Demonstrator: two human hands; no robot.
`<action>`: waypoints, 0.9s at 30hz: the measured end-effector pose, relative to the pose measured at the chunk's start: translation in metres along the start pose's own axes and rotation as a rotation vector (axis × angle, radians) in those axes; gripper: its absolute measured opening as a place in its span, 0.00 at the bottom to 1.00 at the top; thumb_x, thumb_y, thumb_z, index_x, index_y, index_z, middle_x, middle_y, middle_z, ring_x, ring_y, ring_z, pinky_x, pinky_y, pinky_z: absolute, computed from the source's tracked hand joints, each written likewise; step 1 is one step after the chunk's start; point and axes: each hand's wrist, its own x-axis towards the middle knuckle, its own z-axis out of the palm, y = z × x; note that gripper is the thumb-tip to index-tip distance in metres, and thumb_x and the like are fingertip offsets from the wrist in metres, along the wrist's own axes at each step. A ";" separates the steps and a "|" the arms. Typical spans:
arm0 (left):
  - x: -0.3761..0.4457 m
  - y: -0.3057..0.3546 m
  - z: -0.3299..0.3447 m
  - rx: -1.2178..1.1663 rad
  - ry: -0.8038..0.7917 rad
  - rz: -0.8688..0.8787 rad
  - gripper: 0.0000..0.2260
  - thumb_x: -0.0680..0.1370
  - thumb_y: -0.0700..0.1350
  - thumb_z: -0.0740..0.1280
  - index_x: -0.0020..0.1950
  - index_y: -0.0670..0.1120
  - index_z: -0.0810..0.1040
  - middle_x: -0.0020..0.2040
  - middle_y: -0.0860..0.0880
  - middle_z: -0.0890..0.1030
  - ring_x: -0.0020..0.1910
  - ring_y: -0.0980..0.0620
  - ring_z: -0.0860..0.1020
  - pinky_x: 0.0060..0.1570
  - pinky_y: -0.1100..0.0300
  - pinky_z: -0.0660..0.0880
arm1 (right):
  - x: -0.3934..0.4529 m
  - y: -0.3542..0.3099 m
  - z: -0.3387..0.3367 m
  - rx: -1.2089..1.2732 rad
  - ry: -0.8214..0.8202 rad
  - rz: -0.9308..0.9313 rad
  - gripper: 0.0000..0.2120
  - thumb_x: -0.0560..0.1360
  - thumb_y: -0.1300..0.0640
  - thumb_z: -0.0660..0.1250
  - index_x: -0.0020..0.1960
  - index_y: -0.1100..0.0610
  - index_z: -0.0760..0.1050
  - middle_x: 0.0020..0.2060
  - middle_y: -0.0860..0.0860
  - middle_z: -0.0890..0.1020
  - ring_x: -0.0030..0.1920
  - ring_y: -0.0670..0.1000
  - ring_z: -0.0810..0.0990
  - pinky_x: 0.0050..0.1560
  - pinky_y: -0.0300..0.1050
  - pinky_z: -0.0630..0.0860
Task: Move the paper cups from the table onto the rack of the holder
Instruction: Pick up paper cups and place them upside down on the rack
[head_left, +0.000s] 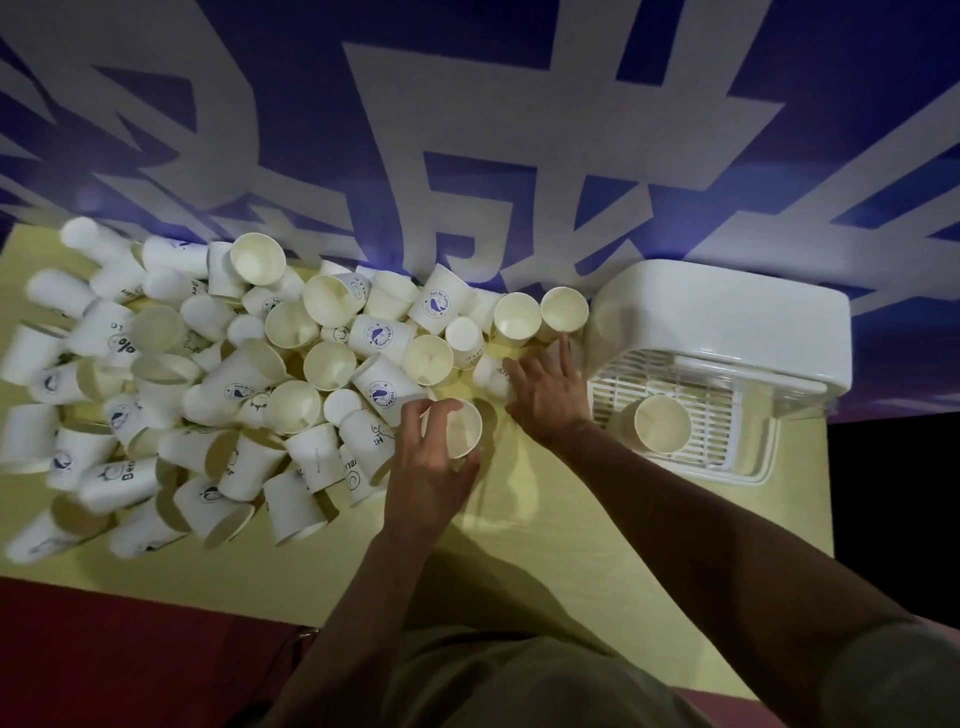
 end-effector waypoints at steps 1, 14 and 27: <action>0.000 0.000 -0.001 -0.011 -0.002 -0.005 0.22 0.79 0.58 0.64 0.68 0.45 0.73 0.61 0.45 0.69 0.59 0.46 0.74 0.58 0.51 0.76 | -0.001 -0.001 0.002 -0.020 -0.013 -0.006 0.28 0.79 0.44 0.62 0.75 0.53 0.64 0.65 0.56 0.77 0.74 0.63 0.67 0.79 0.68 0.37; -0.012 0.003 -0.002 0.005 -0.097 -0.150 0.25 0.75 0.55 0.70 0.71 0.58 0.69 0.62 0.53 0.66 0.64 0.54 0.70 0.56 0.61 0.70 | -0.041 -0.013 0.004 0.149 0.152 -0.089 0.29 0.73 0.52 0.68 0.72 0.60 0.68 0.58 0.58 0.76 0.64 0.61 0.73 0.79 0.62 0.58; -0.011 0.053 0.002 0.079 -0.197 -0.062 0.30 0.73 0.54 0.75 0.72 0.55 0.67 0.63 0.52 0.67 0.57 0.50 0.76 0.49 0.59 0.76 | -0.163 0.015 -0.027 0.677 0.444 0.095 0.29 0.76 0.51 0.74 0.73 0.55 0.70 0.63 0.57 0.71 0.60 0.56 0.75 0.61 0.52 0.78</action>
